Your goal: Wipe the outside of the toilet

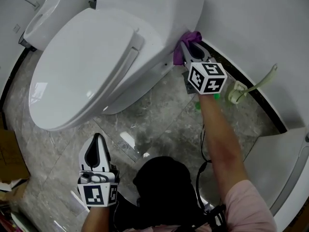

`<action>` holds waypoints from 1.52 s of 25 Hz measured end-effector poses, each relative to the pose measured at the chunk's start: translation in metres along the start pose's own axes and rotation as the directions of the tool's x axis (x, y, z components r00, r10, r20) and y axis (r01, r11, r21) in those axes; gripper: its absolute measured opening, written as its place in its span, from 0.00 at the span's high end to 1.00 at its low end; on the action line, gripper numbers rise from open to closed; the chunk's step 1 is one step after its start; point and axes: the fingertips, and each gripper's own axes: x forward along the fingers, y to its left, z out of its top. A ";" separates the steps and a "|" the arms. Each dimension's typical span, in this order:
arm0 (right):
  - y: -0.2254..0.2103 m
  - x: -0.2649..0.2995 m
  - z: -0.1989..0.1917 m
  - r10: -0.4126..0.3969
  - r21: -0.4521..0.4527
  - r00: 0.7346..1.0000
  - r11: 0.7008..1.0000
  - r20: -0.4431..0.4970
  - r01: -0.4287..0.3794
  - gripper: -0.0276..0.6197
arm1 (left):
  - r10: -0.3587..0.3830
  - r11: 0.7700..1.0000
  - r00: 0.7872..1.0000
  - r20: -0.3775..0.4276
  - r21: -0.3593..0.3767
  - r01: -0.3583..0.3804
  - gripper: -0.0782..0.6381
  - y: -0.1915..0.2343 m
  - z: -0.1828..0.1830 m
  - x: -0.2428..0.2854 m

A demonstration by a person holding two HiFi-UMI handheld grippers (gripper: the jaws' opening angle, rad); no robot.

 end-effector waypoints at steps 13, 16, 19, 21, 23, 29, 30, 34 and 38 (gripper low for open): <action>0.034 -0.010 -0.010 0.010 0.027 0.999 1.000 0.031 -0.011 0.87 | 0.012 1.000 1.000 0.014 0.007 -0.012 0.88 0.007 0.006 -0.023; 0.042 -0.013 -0.010 0.011 0.030 0.999 0.999 0.038 -0.012 0.87 | 0.025 1.000 1.000 -0.001 0.015 -0.025 0.88 0.011 0.003 -0.031; 0.051 -0.016 -0.013 0.016 0.033 0.999 0.999 0.042 -0.017 0.87 | 0.036 0.999 0.999 -0.008 0.021 -0.036 0.88 0.014 0.001 -0.038; 0.056 -0.017 -0.014 0.021 0.036 0.999 0.999 0.045 -0.022 0.87 | 0.042 0.999 0.999 -0.007 0.021 -0.042 0.88 0.016 0.000 -0.042; 0.062 -0.018 -0.015 0.026 0.038 0.999 0.999 0.046 -0.028 0.87 | 0.047 0.999 0.999 -0.005 0.019 -0.047 0.88 0.018 0.000 -0.045; 0.080 -0.023 -0.016 0.050 0.017 0.998 0.999 0.035 -0.050 0.87 | 0.061 0.998 0.998 -0.002 0.021 -0.061 0.88 0.025 0.002 -0.055; 0.083 -0.024 -0.016 0.054 0.011 0.998 0.998 0.031 -0.055 0.87 | 0.063 0.998 0.998 0.000 0.021 -0.063 0.88 0.026 0.003 -0.056; 0.098 -0.028 -0.017 0.074 -0.015 0.997 0.997 0.019 -0.073 0.87 | 0.067 0.998 0.998 0.018 0.007 -0.067 0.88 0.028 0.008 -0.060; 0.117 -0.032 -0.017 0.095 -0.025 0.995 0.995 0.013 -0.095 0.87 | 0.071 0.997 0.997 0.010 0.024 -0.072 0.88 0.031 0.006 -0.069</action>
